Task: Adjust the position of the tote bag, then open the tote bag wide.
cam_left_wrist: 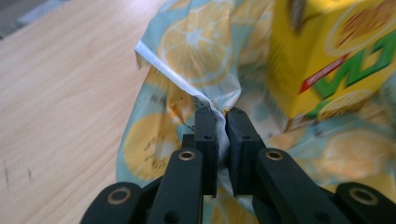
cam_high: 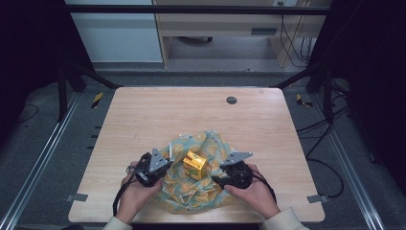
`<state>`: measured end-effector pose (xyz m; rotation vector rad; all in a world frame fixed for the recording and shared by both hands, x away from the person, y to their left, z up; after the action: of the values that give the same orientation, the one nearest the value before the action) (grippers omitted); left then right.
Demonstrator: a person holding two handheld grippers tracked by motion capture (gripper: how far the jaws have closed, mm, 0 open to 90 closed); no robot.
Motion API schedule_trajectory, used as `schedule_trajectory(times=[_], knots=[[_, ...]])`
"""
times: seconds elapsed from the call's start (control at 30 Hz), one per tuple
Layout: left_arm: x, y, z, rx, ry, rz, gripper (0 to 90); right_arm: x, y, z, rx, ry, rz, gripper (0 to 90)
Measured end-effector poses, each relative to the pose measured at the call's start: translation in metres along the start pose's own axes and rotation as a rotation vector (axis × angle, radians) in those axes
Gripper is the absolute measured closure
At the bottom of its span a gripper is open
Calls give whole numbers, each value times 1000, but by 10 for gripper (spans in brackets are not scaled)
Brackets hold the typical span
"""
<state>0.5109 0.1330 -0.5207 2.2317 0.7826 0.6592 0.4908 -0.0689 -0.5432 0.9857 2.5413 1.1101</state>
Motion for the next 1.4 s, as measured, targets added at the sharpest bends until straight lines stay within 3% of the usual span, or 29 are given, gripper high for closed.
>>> schedule_trajectory(times=[0.23, 0.43, 0.53, 0.83, 0.97, 1.07, 1.13, 1.2, 1.3, 1.4], knots=[[14, -23, 6, 67, 7, -7, 853, 1, -13, 1, 30, -13, -7, 492], [23, -33, 8, 92, 24, -18, 852, 4, -17, 3, 53, -17, -29, 504], [27, -35, 9, 103, 37, -13, 852, 6, -18, 3, 61, -16, -31, 510], [38, -41, 8, 114, 52, -46, 851, 7, -22, 4, 81, -10, -45, 535], [41, -45, 9, 147, 96, -37, 841, 7, -23, 4, 85, -8, -42, 537], [41, -45, 7, 148, 105, -41, 819, 8, -22, 3, 79, -2, -46, 538], [39, -41, 4, 125, 106, -41, 785, 7, -19, 0, 60, 0, -48, 528], [38, -36, 0, 91, 109, -42, 695, 6, -17, -4, 38, 0, -36, 493], [34, -22, -9, -5, 89, -97, 466, 2, -12, -9, -1, -16, -26, 408], [31, -11, -18, -88, 61, -143, 350, -2, -3, -16, -49, -33, -19, 348]])
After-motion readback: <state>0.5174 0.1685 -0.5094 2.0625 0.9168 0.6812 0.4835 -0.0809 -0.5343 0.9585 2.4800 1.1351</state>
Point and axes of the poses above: each handheld gripper's, and its own axes: z roughly forward along the jaws, y roughly out of its top, x roughly to its left, the point moved 10 cm from there along z, roughly forward along the jaws, and after that the axes turned 1 degree about z, right-handed, at the moved point
